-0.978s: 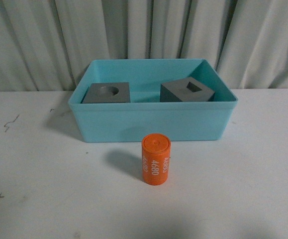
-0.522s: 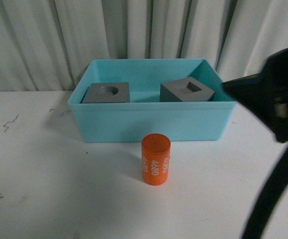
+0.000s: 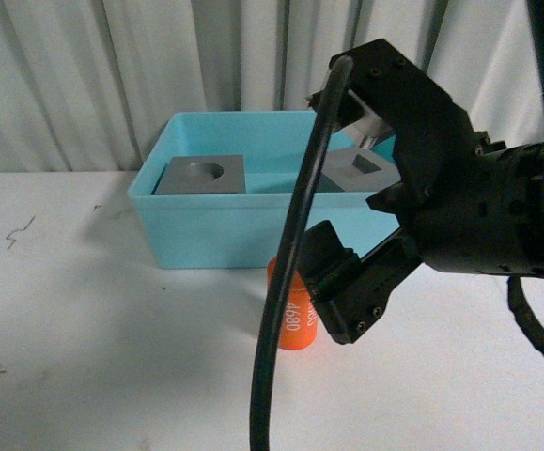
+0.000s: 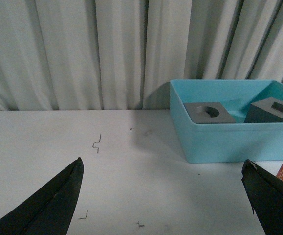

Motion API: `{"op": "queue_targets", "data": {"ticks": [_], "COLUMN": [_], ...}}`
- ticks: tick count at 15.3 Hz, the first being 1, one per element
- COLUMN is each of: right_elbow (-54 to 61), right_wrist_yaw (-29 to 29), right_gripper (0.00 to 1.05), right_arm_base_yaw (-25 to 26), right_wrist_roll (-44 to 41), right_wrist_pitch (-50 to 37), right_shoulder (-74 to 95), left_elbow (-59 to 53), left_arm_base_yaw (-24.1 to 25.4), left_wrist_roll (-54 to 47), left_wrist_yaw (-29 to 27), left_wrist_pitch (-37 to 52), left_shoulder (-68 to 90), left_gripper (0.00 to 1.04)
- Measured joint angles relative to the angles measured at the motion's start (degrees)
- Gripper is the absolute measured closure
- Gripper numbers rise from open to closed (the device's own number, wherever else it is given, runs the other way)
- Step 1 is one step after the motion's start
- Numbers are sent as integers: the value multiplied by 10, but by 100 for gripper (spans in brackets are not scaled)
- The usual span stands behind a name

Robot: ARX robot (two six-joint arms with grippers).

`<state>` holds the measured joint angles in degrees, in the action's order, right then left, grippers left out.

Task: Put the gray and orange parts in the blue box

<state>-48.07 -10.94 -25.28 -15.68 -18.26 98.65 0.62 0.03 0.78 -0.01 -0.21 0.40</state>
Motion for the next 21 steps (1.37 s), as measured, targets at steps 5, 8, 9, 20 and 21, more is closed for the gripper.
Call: {"op": "queue_targets", "data": {"ticks": [5, 8, 9, 20, 21], "right_elbow": [-42, -58, -66, -47, -17], "right_wrist_yaw": [10, 24, 29, 33, 40], "right_gripper": [6, 6, 6, 57, 57], "right_arm_base_yaw": [-30, -36, -37, -40, -27], "right_wrist_roll": [5, 12, 13, 74, 102], "right_wrist_pitch": [5, 3, 3, 3, -2], "right_shoulder": [64, 104, 117, 88, 27], "left_elbow": [0, 0, 0, 0, 0], "left_arm_base_yaw": [0, 0, 0, 0, 0], "left_wrist_roll": [0, 0, 0, 0, 0], "left_wrist_yaw": [0, 0, 0, 0, 0], "left_wrist_pitch": [0, 0, 0, 0, 0], "left_shoulder": [0, 0, 0, 0, 0], "left_gripper": [7, 7, 7, 7, 7]}}
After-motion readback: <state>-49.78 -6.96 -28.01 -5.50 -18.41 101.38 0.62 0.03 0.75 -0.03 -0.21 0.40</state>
